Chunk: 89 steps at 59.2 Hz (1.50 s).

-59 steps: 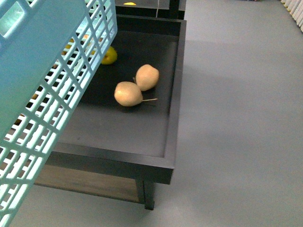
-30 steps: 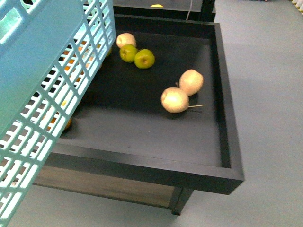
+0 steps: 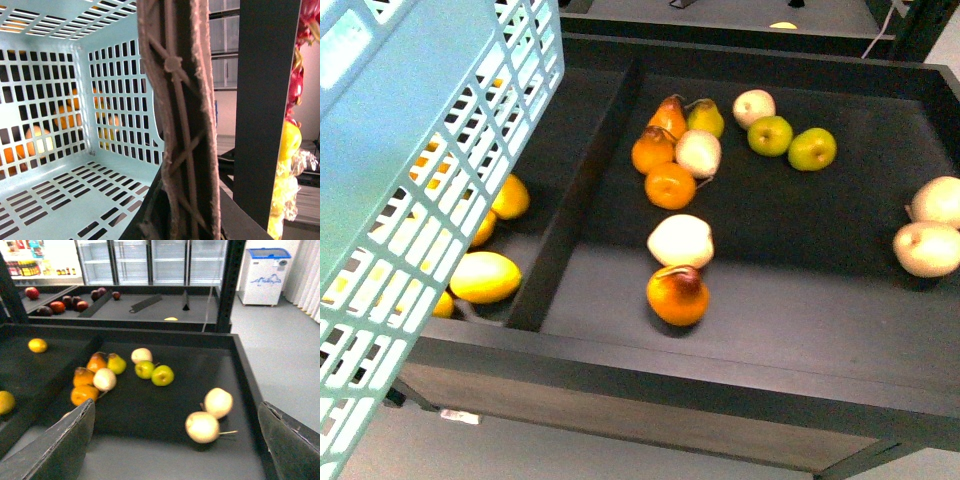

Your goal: Pick lemon and mango into basket

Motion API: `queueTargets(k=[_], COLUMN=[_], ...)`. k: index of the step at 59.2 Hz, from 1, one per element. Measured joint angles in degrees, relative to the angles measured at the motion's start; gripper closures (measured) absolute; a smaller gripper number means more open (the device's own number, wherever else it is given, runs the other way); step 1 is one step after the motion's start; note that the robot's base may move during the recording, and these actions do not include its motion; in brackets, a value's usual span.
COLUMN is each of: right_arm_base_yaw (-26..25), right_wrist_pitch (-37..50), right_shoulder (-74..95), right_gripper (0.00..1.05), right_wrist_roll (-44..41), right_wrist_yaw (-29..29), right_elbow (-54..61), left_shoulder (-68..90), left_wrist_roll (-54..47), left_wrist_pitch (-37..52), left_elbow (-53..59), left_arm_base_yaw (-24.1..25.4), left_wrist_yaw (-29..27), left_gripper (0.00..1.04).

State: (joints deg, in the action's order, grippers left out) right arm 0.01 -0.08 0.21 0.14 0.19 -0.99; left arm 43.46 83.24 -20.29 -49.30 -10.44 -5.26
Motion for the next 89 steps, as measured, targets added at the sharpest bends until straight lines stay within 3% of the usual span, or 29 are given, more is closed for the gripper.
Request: queueTargets(k=[89], right_arm_base_yaw=[0.0], right_wrist_pitch=[-0.02], right_shoulder=[-0.02], right_gripper=[0.09], right_wrist_roll=[0.0], right_wrist_yaw=[-0.15], right_elbow=[0.0], left_shoulder=[0.0], left_wrist_roll=[0.04], left_wrist_pitch=[0.02], left_elbow=[-0.13], left_arm_base_yaw=[0.0], left_wrist_yaw=[0.28], left_gripper=[0.98])
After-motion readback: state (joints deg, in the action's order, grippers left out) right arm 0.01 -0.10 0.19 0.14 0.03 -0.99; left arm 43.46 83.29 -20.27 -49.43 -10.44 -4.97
